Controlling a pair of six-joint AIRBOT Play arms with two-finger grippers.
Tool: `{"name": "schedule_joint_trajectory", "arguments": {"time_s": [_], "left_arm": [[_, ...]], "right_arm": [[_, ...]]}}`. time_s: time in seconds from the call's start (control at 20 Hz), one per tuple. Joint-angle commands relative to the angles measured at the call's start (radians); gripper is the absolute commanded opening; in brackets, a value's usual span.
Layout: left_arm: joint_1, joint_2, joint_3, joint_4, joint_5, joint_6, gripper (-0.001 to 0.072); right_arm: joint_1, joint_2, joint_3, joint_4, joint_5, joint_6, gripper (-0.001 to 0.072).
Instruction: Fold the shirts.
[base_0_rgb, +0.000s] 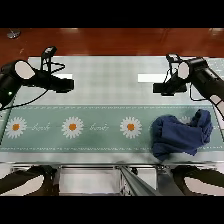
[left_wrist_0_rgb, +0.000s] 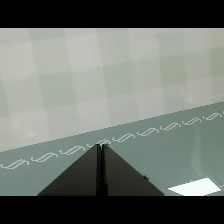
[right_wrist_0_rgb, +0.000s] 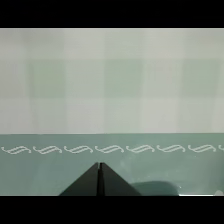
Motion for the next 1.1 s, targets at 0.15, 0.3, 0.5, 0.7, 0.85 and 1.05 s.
{"name": "schedule_joint_trajectory", "arguments": {"time_s": [0.15, 0.3, 0.5, 0.7, 0.85, 1.05], "left_arm": [[0.001, -0.001, 0.000, 0.000, 0.000, 0.000, 0.0019], [0.001, -0.001, 0.000, 0.000, 0.000, 0.000, 0.0019], [0.001, -0.001, 0.000, 0.000, 0.000, 0.000, 0.0019], [0.001, -0.001, 0.000, 0.000, 0.000, 0.000, 0.0019], [0.001, -0.001, 0.000, 0.000, 0.059, 0.000, 0.0019], [-0.003, -0.010, 0.001, -0.005, 0.084, -0.001, 0.0681]], "right_arm": [[0.001, 0.000, 0.000, 0.000, 0.000, 0.000, 0.0024], [0.001, 0.000, 0.000, 0.000, 0.000, 0.000, 0.0024], [0.001, 0.000, 0.000, 0.000, 0.000, 0.000, 0.0024], [0.001, 0.000, 0.000, 0.001, 0.000, 0.000, 0.0024], [0.001, 0.000, 0.000, -0.013, -0.009, -0.001, 0.0024], [0.001, 0.004, 0.013, -0.138, 0.111, -0.031, 0.0636]]}}
